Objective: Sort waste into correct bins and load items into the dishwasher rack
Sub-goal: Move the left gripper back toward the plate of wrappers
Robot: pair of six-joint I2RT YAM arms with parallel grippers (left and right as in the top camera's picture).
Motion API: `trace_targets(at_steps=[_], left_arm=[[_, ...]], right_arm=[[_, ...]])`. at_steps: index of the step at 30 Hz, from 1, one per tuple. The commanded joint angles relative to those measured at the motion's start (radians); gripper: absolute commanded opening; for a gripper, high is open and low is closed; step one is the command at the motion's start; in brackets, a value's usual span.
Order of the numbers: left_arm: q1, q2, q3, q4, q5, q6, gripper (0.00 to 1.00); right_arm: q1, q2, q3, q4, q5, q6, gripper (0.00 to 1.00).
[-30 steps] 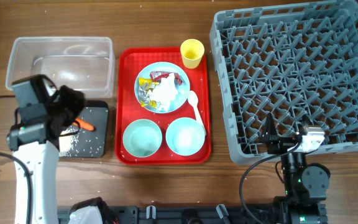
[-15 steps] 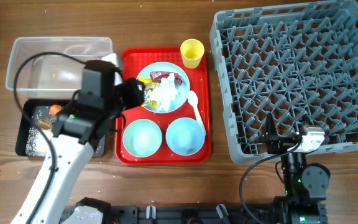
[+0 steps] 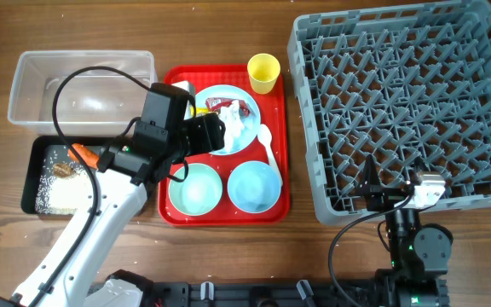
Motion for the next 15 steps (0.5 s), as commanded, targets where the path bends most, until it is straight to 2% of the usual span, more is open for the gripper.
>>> trace_targets(at_steps=[1, 4, 7, 15], left_arm=[[-0.005, 0.008, 0.021, 0.016, -0.032, 0.008, 0.84], [-0.005, 0.02, 0.021, 0.059, -0.071, 0.008, 0.79], [-0.005, 0.075, 0.021, 0.116, -0.099, 0.04, 0.79], [-0.01, 0.339, 0.021, 0.266, -0.086, 0.048, 0.72]], right_arm=[[0.004, -0.003, -0.003, 0.003, -0.009, 0.01, 1.0], [0.004, -0.003, -0.003, 0.003, -0.009, 0.009, 1.0], [0.004, -0.003, -0.003, 0.003, -0.009, 0.009, 1.0], [0.004, -0.003, -0.003, 0.003, -0.009, 0.009, 1.0]])
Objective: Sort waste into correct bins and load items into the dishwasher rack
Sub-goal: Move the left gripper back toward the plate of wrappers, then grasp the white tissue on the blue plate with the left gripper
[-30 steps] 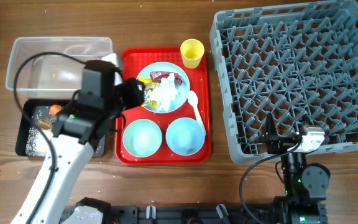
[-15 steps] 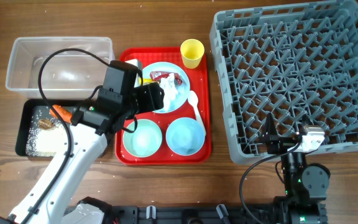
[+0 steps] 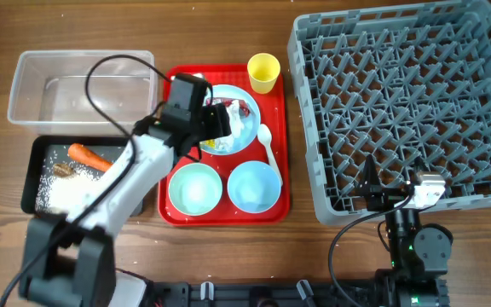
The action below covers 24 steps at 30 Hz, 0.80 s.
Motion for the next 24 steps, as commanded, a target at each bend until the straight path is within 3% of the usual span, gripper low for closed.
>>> trace_targets(at_steps=[1, 12, 24], left_arm=[[-0.016, 0.086, 0.016, 0.054, 0.003, 0.019, 0.7], [-0.103, 0.094, 0.016, 0.042, -0.104, 0.021, 0.71], [-0.103, 0.099, 0.015, 0.038, -0.108, 0.02, 0.72]], right_arm=[[0.004, -0.003, -0.003, 0.003, -0.009, 0.009, 1.0], [0.004, -0.003, -0.003, 0.003, -0.009, 0.009, 1.0], [0.004, -0.003, -0.003, 0.003, -0.009, 0.009, 1.0]])
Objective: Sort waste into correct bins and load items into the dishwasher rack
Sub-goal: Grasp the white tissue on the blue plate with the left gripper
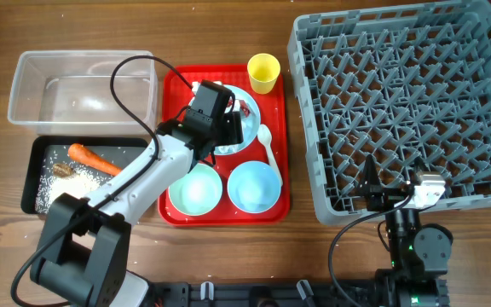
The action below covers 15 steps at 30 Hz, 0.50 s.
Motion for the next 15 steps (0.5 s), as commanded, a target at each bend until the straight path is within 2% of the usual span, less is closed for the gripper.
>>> trace_targets(at_steps=[1, 6, 13, 15], left_arm=[[-0.005, 0.018, 0.015, 0.0, -0.018, 0.016, 0.72], [-0.005, 0.077, 0.015, 0.0, -0.018, 0.016, 0.72], [-0.004, 0.087, 0.016, 0.01, -0.051, 0.027, 0.79], [-0.005, 0.087, 0.016, 0.01, -0.051, 0.027, 0.61]], right_arm=[[0.004, -0.003, -0.003, 0.003, -0.009, 0.009, 1.0], [0.004, -0.003, -0.003, 0.003, -0.009, 0.009, 1.0], [0.004, -0.003, -0.003, 0.003, -0.009, 0.009, 1.0], [0.004, -0.003, -0.003, 0.003, -0.009, 0.009, 1.0]])
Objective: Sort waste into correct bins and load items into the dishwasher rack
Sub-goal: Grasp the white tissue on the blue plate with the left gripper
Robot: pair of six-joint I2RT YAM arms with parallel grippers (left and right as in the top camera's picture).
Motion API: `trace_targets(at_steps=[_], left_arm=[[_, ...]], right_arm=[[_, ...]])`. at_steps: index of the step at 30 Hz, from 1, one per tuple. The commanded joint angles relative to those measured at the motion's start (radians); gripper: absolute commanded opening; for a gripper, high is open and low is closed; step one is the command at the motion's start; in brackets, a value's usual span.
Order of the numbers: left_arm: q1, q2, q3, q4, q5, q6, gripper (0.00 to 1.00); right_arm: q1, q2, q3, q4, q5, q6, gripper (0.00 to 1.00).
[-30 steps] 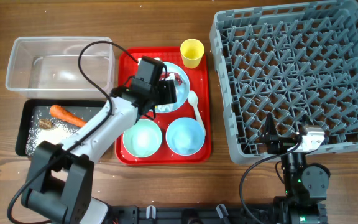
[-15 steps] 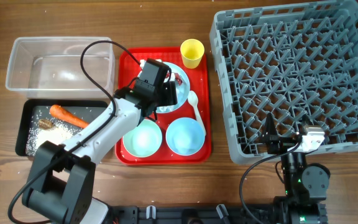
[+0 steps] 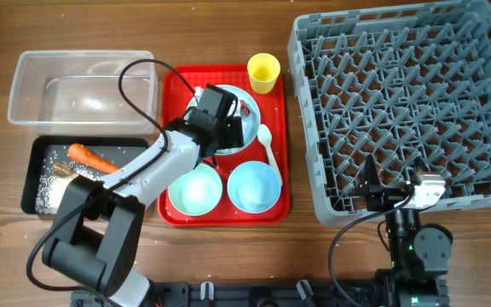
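A light blue plate (image 3: 253, 117) lies at the back of the red tray (image 3: 177, 89), with a red wrapper (image 3: 245, 108) and white tissue on it. My left gripper (image 3: 233, 130) is low over the plate's middle and hides most of its load; its jaws cannot be made out. Also on the tray are a white spoon (image 3: 268, 145), two empty light blue bowls (image 3: 194, 189) (image 3: 254, 186) and a yellow cup (image 3: 263, 72). The grey dishwasher rack (image 3: 407, 102) fills the right side. My right gripper (image 3: 371, 175) rests shut at the rack's front edge.
A clear plastic bin (image 3: 82, 85) stands at the back left. In front of it a black bin (image 3: 45, 183) holds a carrot (image 3: 92, 157) and white crumbs. The left arm's cable loops over both bins.
My left gripper has edged slightly further right over the plate, and the arm's forearm has swung in closer to the tray. The right arm has not moved.
My left gripper first hovered at the plate's left edge, with the arm lying over the black bin. Then it was over the plate's left half, then over its middle. It now sits low on the plate. The tray's other things kept their places.
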Motion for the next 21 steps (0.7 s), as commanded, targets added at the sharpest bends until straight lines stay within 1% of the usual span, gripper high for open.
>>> trace_targets(at_steps=[1, 2, 4, 7, 8, 11, 18, 21], left_arm=[[-0.005, 0.002, 0.015, 0.002, -0.027, 0.025, 0.48], [-0.005, 0.002, 0.015, 0.003, -0.027, 0.025, 0.38], [-0.005, -0.001, 0.015, 0.003, -0.027, 0.025, 0.29], [-0.005, -0.024, 0.016, 0.0, -0.027, 0.025, 0.09], [-0.005, -0.039, 0.016, 0.0, -0.027, 0.025, 0.04], [-0.005, -0.126, 0.016, -0.008, -0.027, 0.024, 0.04], [-0.002, -0.395, 0.016, -0.06, -0.028, 0.025, 0.04], [0.006, -0.475, 0.016, -0.061, -0.098, 0.024, 0.04]], right_arm=[[0.004, -0.003, -0.003, 0.003, -0.009, 0.009, 1.0], [0.004, -0.003, -0.003, 0.003, -0.009, 0.009, 1.0], [0.004, -0.003, -0.003, 0.003, -0.009, 0.009, 1.0], [0.004, -0.003, -0.003, 0.003, -0.009, 0.009, 1.0], [0.004, -0.003, -0.003, 0.003, -0.009, 0.009, 1.0], [0.004, -0.003, -0.003, 0.003, -0.009, 0.009, 0.99], [0.004, -0.003, -0.003, 0.003, -0.009, 0.009, 1.0], [0.004, -0.003, -0.003, 0.003, -0.009, 0.009, 1.0]])
